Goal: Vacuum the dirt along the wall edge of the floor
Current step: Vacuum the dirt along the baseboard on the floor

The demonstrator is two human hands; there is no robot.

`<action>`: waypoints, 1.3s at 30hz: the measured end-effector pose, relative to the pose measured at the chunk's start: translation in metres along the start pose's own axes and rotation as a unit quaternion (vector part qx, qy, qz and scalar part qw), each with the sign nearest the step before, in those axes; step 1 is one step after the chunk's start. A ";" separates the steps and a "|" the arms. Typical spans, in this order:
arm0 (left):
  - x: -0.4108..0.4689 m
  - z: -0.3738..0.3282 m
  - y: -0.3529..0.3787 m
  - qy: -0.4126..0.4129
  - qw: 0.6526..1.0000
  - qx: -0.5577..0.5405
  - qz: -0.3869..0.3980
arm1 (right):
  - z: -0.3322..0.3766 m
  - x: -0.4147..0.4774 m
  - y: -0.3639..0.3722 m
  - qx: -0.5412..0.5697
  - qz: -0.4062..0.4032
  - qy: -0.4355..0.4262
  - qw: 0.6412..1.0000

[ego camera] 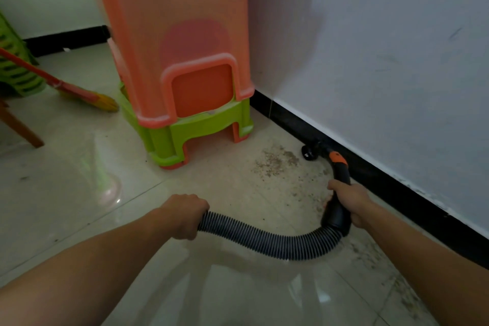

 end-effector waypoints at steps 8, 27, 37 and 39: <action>-0.007 -0.007 0.008 0.008 1.000 -0.002 0.028 | 0.001 0.007 0.010 -0.016 0.017 -0.018 1.000; -0.037 0.012 0.015 -0.031 0.999 -0.021 0.028 | 0.031 0.024 0.075 -0.093 0.072 -0.045 0.992; -0.048 0.027 0.026 -0.068 0.996 -0.049 0.029 | 0.051 0.030 0.116 -0.087 0.076 -0.068 0.991; -0.054 0.031 0.031 -0.071 0.995 -0.051 0.040 | 0.045 0.026 0.123 -0.094 0.068 -0.074 0.990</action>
Point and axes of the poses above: each hand's wrist, its own x-axis towards the middle knuckle, its own y-axis out of the palm, z = x × y, the point moved 2 cm from there along x, towards the middle knuckle, and after that the axes turned 12 degrees about y, right-handed, at the moved point
